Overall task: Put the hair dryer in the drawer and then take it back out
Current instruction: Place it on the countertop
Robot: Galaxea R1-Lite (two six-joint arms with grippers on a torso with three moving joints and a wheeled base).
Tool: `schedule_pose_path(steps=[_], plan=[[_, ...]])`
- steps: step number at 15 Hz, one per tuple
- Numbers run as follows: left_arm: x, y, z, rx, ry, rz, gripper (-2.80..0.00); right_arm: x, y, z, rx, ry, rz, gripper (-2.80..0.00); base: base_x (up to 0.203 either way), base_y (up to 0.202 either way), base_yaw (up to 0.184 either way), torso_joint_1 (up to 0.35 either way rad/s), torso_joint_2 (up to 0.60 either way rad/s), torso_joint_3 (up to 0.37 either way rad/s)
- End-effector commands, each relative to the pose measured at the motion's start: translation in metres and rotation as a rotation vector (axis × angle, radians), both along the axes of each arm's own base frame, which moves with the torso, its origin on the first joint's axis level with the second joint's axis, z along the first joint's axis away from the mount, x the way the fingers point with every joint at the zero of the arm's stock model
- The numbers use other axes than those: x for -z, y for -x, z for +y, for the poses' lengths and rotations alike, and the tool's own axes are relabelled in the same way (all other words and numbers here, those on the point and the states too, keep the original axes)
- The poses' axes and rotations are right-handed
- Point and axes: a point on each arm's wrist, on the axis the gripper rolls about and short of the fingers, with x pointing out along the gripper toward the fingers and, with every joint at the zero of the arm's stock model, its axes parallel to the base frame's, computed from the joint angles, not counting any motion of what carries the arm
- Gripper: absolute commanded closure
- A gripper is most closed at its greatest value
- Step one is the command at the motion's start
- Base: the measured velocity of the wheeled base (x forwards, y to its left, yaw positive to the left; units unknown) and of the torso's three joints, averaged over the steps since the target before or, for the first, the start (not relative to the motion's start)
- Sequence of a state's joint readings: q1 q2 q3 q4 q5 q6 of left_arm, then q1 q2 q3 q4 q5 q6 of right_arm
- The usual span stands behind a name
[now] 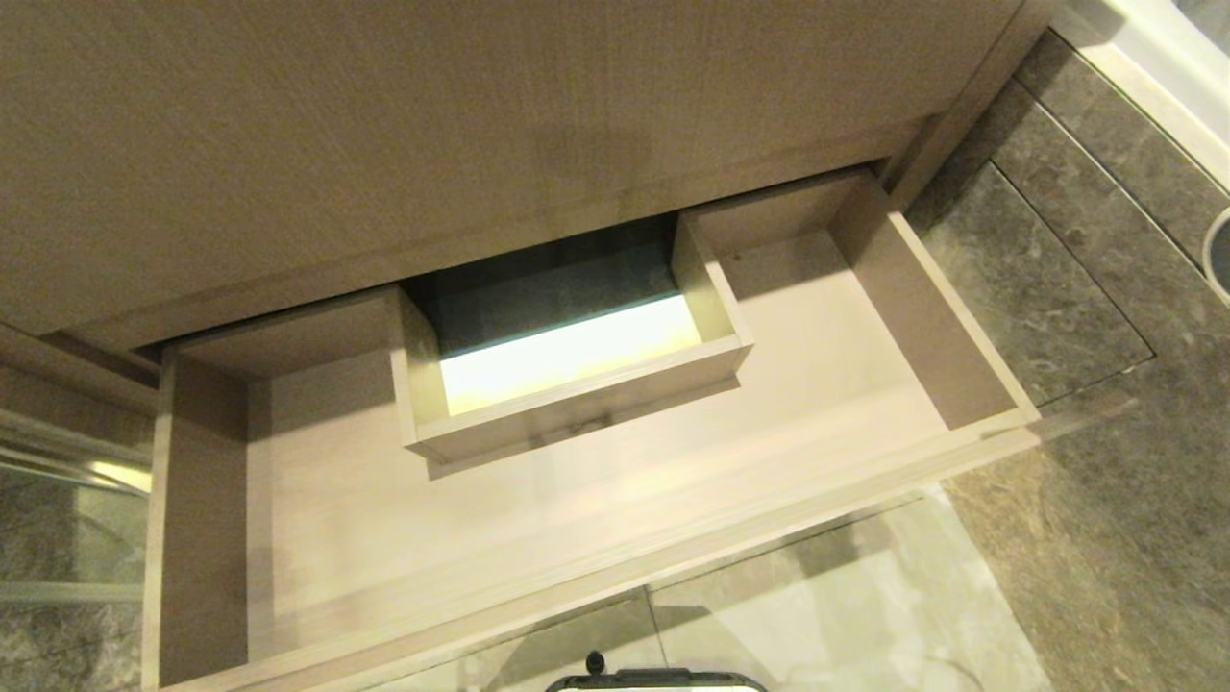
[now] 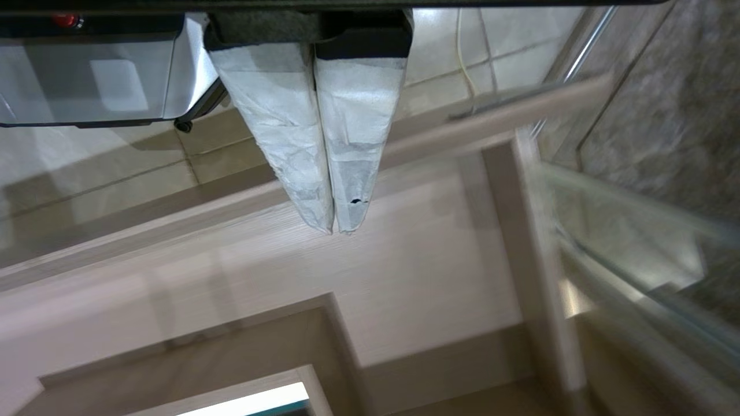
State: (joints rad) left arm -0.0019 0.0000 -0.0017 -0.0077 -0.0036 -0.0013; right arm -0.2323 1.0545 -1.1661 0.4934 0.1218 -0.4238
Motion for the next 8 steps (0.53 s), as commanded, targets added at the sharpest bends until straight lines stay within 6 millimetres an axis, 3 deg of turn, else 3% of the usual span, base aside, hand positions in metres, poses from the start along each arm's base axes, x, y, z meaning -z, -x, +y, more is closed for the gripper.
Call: schedule_pose_path(steps=[1,8], plan=[[0.0,-0.0001,0.0,-0.001,0.0,0.002,0.0,0.001,0.0006,0.0003,-0.004,0.0,0.005,0.0,0.005,-0.007,0.125,0.002,0.0,0.0],[0.0,-0.0001,0.0,-0.001,0.001,0.002,0.0,0.0011,0.0023,0.0007,-0.003,0.0,0.002,0.0,0.0,-0.008,0.173,0.002,0.0,0.003]])
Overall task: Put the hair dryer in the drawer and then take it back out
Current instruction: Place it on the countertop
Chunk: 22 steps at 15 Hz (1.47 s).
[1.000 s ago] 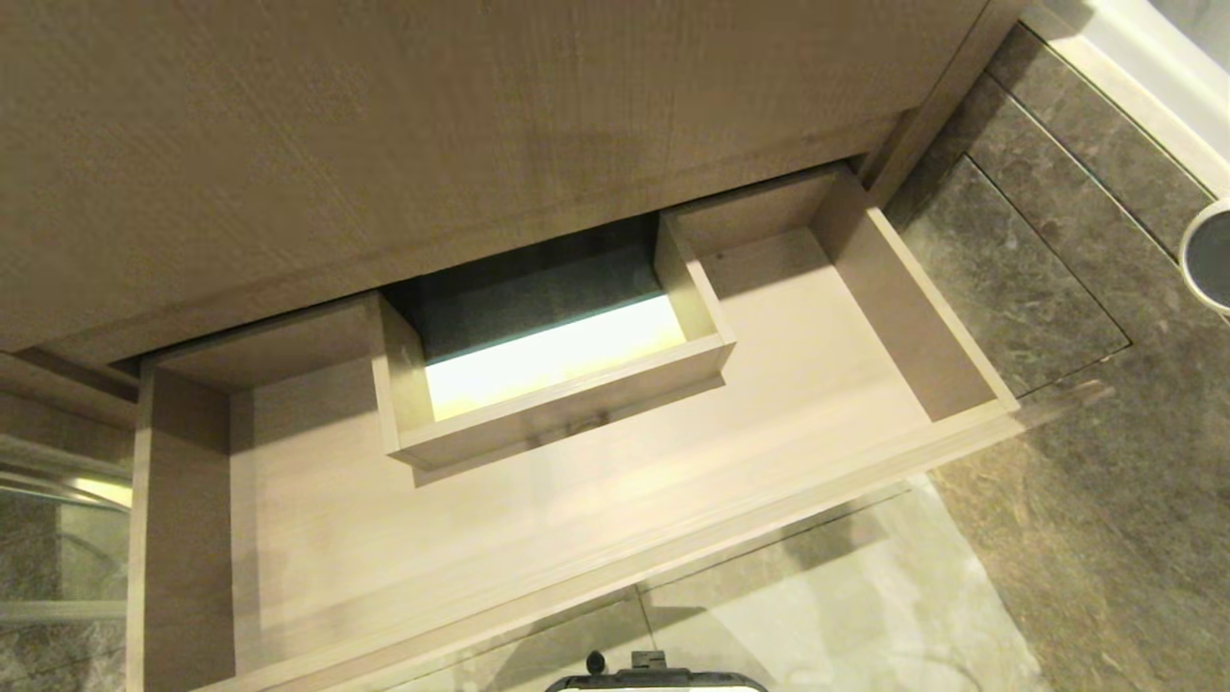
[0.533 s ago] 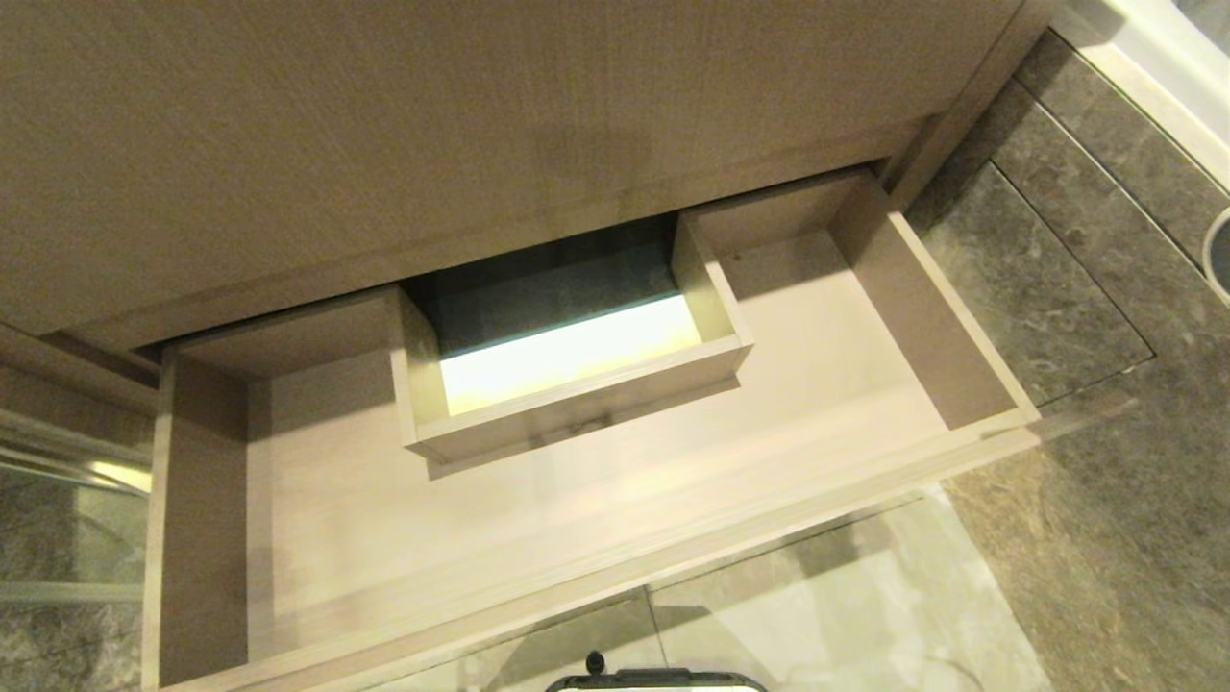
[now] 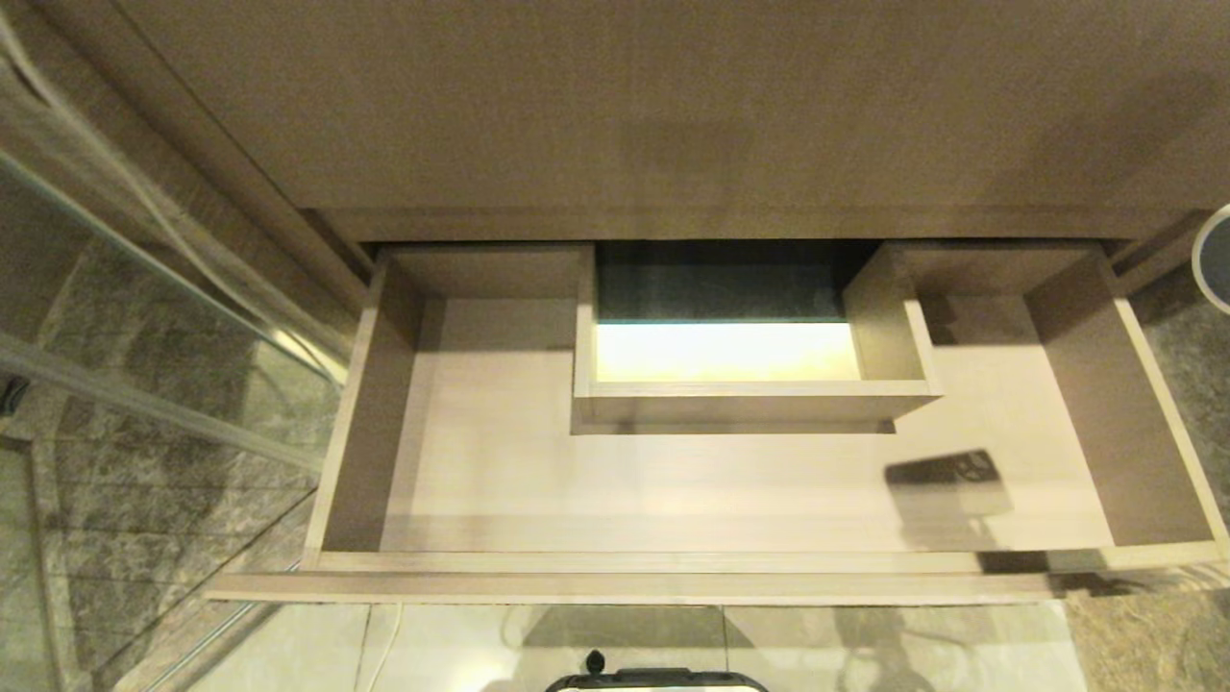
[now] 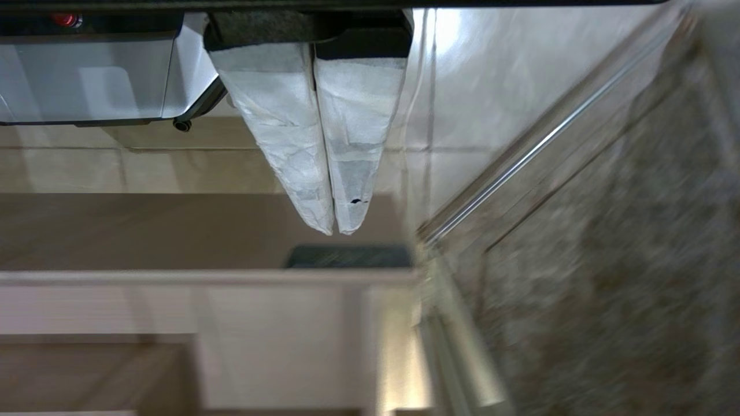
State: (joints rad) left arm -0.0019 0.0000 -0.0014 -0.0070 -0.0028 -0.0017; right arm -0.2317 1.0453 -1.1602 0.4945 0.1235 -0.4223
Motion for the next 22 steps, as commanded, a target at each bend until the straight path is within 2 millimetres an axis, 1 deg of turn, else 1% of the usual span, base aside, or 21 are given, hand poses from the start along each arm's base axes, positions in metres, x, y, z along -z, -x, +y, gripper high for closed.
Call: schedule_pose_path(steps=[1,11,22], plan=[[-0.0001,-0.0001,0.0,0.0,0.0,0.001,0.0,0.0004,-0.0001,0.0,-0.002,0.001,0.004,0.0,0.004,-0.008,0.173,0.01,0.0,0.002],[-0.0001,-0.0001,0.0,0.0,0.0,0.001,0.0,0.0023,-0.0001,0.001,-0.015,0.001,0.013,0.0,0.0,-0.012,0.161,0.001,0.0,0.002],[-0.0001,-0.0001,0.0,0.0,0.001,0.001,0.0,0.0043,0.004,0.0026,-0.022,0.001,0.009,0.0,0.0,0.0,0.006,0.0,0.0,0.0]])
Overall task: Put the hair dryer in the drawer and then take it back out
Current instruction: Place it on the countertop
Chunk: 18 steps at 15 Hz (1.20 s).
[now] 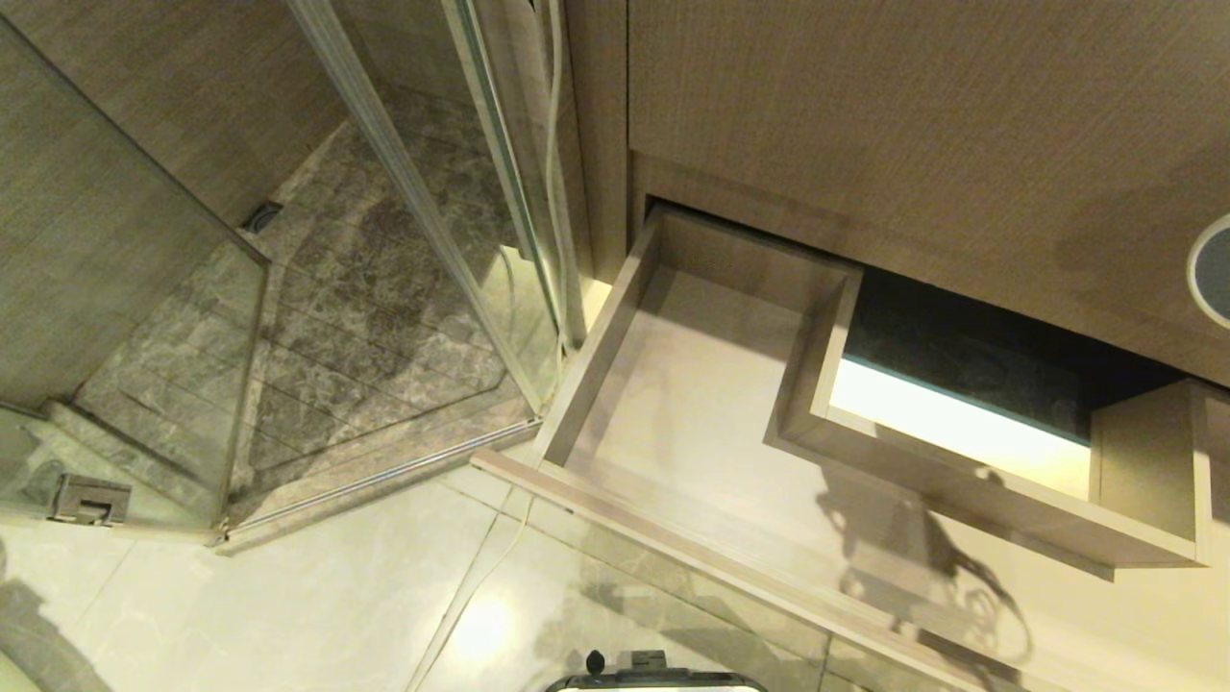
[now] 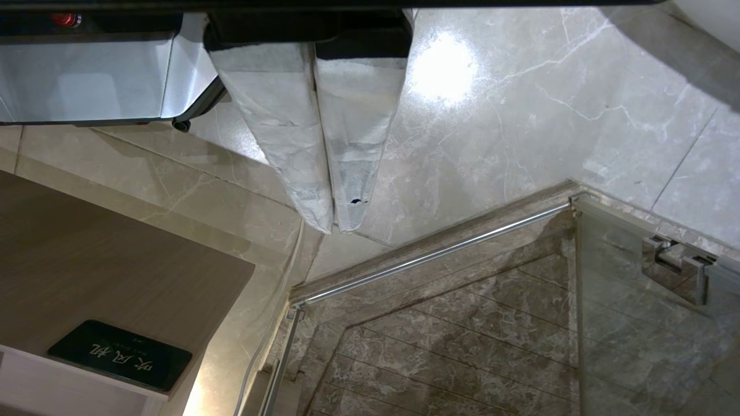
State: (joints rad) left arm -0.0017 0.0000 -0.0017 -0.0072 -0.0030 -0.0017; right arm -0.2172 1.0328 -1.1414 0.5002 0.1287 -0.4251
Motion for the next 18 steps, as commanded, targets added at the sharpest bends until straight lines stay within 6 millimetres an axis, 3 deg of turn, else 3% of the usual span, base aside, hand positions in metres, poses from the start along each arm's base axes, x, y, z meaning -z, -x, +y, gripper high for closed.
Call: schedule_pose_path(steps=[1,4,12,18], plan=[[0.0,-0.0001,0.0,0.0,0.0,0.001,0.0,0.0006,0.0012,0.0002,-0.002,0.002,-0.001,0.0,0.0,0.0,0.0,0.0,0.0,0.0],[0.0,-0.0001,0.0,0.0,0.001,0.001,0.0,0.0005,0.001,0.0002,-0.003,0.003,-0.005,0.0,0.0,0.0,0.0,0.043,-0.07,-0.009],[0.0,-0.0001,0.0,0.0,0.0,0.001,0.0,0.0009,0.0017,0.0004,-0.004,0.004,-0.005,0.0,0.0,0.0,0.0,0.169,-0.46,-0.19],[0.0,-0.0001,0.0,0.0,0.0,0.001,0.0,-0.0021,0.0021,0.0005,-0.004,0.007,-0.019,0.0,0.0,0.0,0.0,0.403,-0.5,-0.231]])
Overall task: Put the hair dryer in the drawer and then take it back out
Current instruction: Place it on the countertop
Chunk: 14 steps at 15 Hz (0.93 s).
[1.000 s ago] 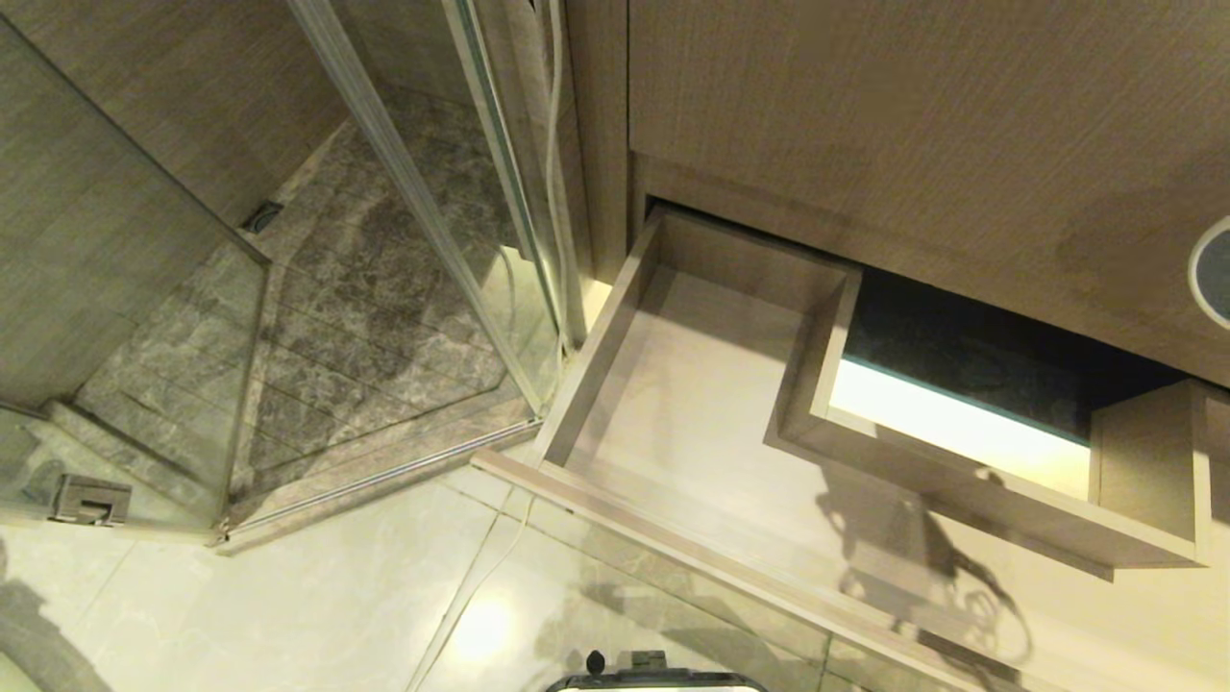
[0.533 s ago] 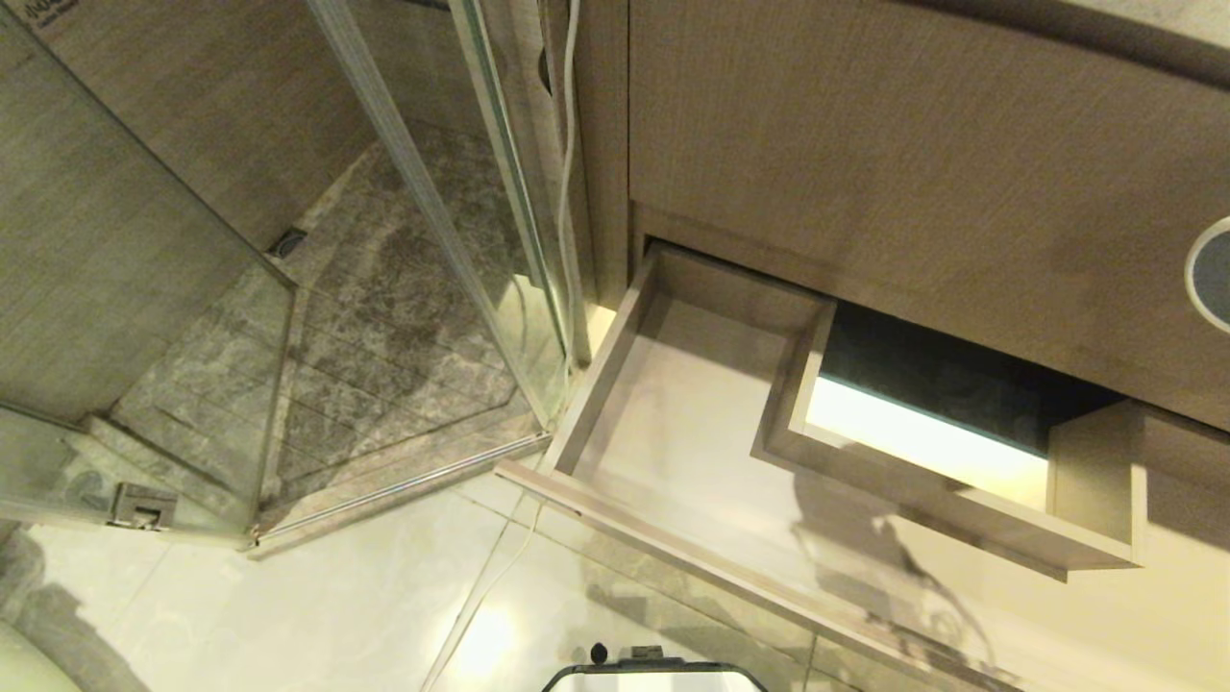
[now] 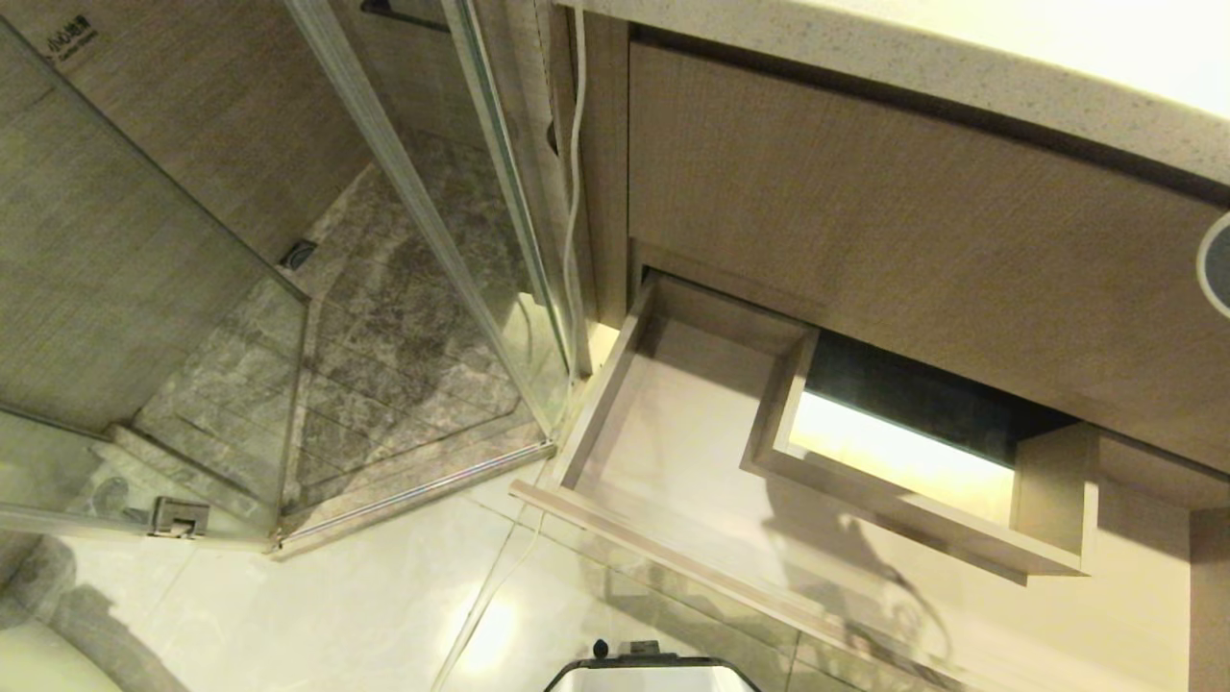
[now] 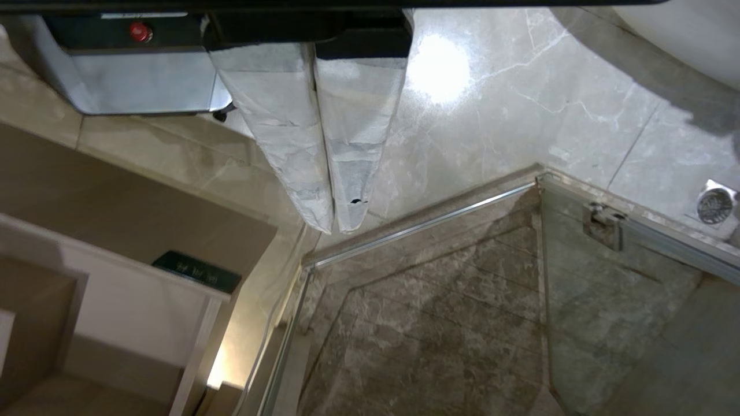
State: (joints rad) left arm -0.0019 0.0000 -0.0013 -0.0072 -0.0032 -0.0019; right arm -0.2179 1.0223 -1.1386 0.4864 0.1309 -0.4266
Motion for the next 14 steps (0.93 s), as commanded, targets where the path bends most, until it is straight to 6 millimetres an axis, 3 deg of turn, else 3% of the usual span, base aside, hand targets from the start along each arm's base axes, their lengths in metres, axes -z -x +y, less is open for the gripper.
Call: schedule_pose_path(steps=[1,10,14], plan=[[0.0,0.0,0.0,0.0,0.0,0.001,0.0,-0.002,-0.001,0.0,-0.003,0.003,-0.003,0.0,0.0,0.0,0.0,0.309,-0.54,-0.232],[0.0,0.0,0.0,0.0,0.0,0.001,0.0,-0.016,-0.003,0.0,-0.003,0.012,-0.048,0.0,0.0,0.0,0.0,0.311,-0.57,-0.265],[0.0,0.0,0.0,0.0,0.0,0.001,0.0,-0.017,-0.003,0.0,-0.002,0.014,-0.052,0.0,0.0,0.0,0.0,0.207,-0.39,-0.187]])
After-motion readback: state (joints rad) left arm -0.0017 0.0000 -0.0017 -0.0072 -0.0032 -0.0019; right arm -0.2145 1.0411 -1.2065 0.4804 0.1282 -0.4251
